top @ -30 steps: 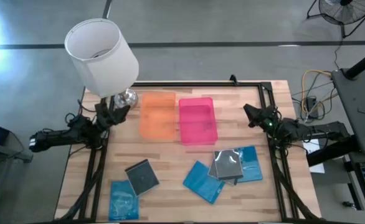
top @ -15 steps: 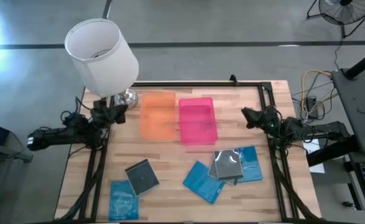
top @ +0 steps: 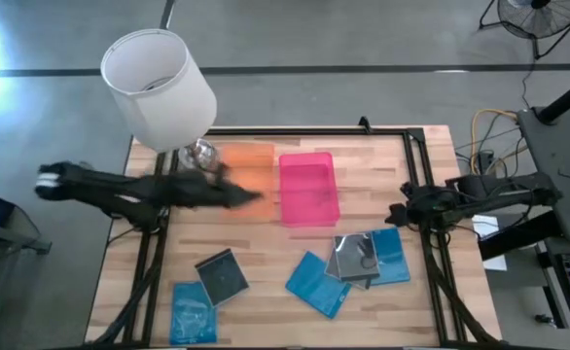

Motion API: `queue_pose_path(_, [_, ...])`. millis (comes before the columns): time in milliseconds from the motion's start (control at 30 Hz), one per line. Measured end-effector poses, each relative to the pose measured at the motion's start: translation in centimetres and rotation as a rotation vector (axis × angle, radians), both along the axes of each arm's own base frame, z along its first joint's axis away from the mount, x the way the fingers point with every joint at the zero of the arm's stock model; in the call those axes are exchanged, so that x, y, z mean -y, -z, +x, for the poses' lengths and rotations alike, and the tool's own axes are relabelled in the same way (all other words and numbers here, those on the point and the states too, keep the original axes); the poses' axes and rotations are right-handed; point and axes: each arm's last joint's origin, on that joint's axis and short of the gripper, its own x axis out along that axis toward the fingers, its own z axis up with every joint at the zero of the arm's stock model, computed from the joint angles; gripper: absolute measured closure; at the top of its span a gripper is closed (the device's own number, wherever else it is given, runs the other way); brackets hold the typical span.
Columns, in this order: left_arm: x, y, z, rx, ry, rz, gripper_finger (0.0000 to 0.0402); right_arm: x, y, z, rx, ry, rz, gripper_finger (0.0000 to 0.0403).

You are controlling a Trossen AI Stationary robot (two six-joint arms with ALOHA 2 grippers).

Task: Pick & place jewel cases by type
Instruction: Put the right black CD case into the pink bin

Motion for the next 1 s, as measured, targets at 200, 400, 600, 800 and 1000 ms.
queue_pose_path(200, [3.3, 1.4, 6.2, -0.126, 0.108, 0.016, 0.0285, -0.9, -0.6, 0.3, -0.125, -0.113, 0.005, 0.028])
queue_pose_path(400, [4.4, 3.3, 10.8, -0.207, 0.185, 0.009, 0.0285, -2.7, 1.9, 2.2, -0.131, -0.164, 0.088, 0.028])
queue_pose_path(600, [5.1, 5.2, 13.0, -0.285, 0.294, 0.038, 0.0285, -4.6, 4.1, 3.1, -0.161, -0.111, 0.087, 0.028])
queue_pose_path(800, [5.3, 7.0, 14.2, -0.336, 0.303, 0.05, 0.0285, -4.8, 6.8, 2.9, -0.218, -0.01, 0.039, 0.028])
queue_pose_path(1000, [5.3, 8.9, 14.8, -0.398, 0.304, 0.028, 0.0285, -5.4, 7.3, 4.2, -0.045, 0.038, 0.074, 0.028])
